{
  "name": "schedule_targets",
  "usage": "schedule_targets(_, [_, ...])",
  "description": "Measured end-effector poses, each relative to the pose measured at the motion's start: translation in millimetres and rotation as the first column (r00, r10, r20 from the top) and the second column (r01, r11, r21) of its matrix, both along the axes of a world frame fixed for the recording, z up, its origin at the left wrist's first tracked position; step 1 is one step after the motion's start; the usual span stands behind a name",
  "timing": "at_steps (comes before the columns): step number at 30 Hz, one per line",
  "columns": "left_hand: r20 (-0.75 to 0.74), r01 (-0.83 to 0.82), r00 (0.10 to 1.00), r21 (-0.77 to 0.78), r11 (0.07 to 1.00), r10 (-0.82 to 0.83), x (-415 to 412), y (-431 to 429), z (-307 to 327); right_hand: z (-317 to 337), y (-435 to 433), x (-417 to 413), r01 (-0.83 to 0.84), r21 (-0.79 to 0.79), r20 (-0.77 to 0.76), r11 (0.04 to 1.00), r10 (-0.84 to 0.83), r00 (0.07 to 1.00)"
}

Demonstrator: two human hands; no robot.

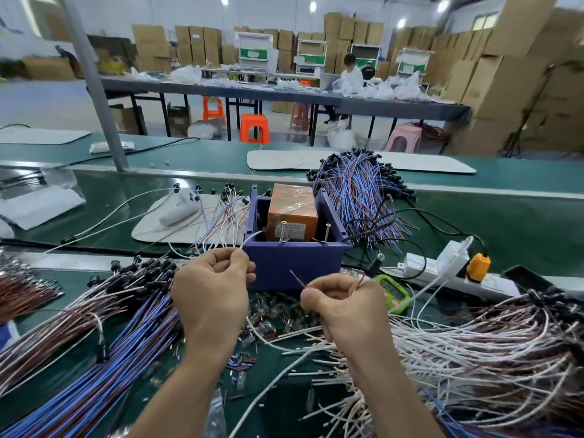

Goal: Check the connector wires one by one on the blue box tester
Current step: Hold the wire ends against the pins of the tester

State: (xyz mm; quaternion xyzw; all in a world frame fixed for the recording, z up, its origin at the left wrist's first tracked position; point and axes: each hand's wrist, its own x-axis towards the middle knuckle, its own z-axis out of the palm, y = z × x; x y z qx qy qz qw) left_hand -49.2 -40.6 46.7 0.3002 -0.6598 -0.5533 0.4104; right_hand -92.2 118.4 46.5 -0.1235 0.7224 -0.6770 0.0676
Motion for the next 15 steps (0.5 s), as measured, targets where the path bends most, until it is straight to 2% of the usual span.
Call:
schedule_targets(5, [0.004,-0.002,1.0,-0.05,0.999,0.002,-6,7,-9,-11,1,2,-0.028,0.062,-0.04,0.998,0.031,0.999])
schedule_targets(9, [-0.045,0.013,0.999,-0.023,1.0,-0.014,-8,6,-10,-12,1,3,-0.044,0.051,-0.046,0.998,0.047,0.998])
schedule_targets(15, [-0.055,0.05,0.997,0.008,0.999,-0.05,-12,10,-16,-19,8,-5,0.06,-0.123,0.106,0.991,-0.047,0.993])
